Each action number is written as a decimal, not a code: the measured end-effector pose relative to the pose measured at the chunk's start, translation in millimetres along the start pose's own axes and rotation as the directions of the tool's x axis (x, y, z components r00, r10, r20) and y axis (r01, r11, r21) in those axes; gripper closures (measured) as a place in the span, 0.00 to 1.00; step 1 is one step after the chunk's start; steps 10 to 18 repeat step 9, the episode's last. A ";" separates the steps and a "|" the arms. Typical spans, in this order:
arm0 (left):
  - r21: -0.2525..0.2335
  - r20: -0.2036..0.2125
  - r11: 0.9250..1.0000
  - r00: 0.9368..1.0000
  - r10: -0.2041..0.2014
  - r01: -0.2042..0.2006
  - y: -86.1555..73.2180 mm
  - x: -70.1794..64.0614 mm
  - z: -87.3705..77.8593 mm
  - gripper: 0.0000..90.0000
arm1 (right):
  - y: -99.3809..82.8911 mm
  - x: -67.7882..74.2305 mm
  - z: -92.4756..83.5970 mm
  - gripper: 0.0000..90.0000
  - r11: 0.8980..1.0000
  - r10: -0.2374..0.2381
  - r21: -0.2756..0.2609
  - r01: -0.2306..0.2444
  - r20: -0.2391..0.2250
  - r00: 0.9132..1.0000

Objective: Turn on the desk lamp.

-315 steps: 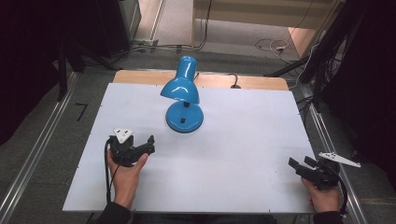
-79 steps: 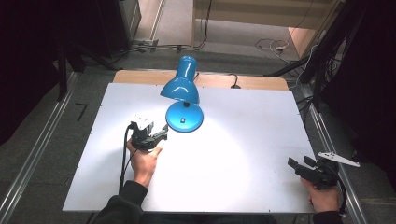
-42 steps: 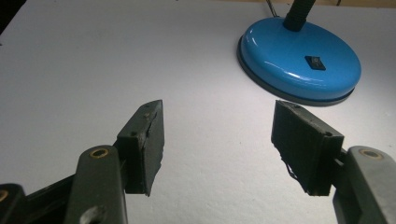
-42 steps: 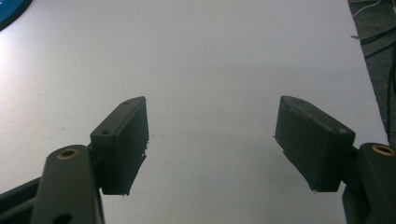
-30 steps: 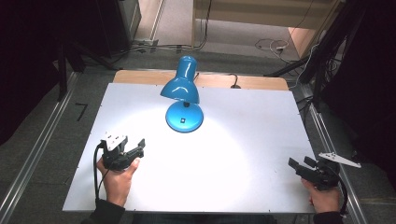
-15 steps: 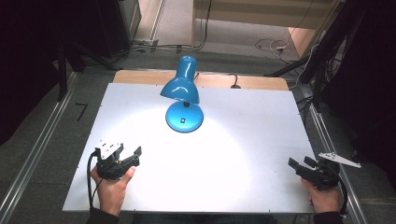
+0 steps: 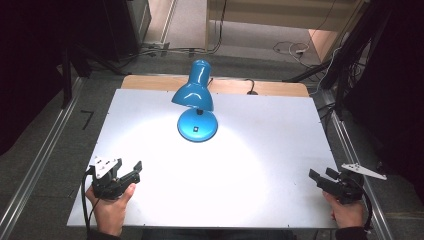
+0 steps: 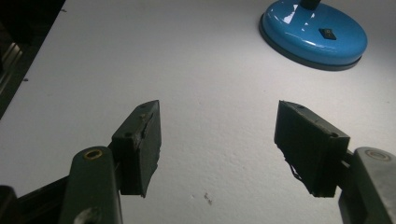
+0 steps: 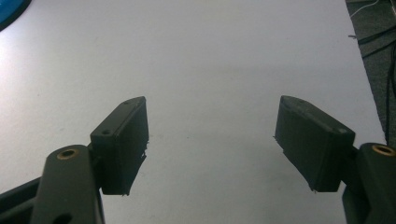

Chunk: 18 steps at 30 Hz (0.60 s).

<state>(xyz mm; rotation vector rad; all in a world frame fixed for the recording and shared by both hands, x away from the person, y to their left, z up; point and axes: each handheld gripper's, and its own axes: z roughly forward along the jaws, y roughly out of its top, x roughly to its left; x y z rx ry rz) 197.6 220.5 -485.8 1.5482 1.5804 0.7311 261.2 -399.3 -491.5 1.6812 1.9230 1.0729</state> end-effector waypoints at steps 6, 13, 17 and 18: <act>0.012 -0.004 1.000 1.000 -0.014 0.014 -5.4 3.9 -5.8 0.37 | 0.0 -0.1 -0.1 0.27 1.000 -0.002 0.000 0.002 0.001 1.000; 0.014 -0.013 1.000 1.000 -0.017 0.017 -7.5 6.2 -9.7 0.36 | 0.0 -0.2 0.0 0.27 1.000 -0.001 -0.001 0.001 0.002 1.000; 0.014 -0.013 1.000 1.000 -0.017 0.017 -7.5 6.2 -9.7 0.36 | 0.0 -0.2 0.0 0.27 1.000 -0.001 -0.001 0.001 0.002 1.000; 0.014 -0.013 1.000 1.000 -0.017 0.017 -7.5 6.2 -9.7 0.36 | 0.0 -0.2 0.0 0.27 1.000 -0.001 -0.001 0.001 0.002 1.000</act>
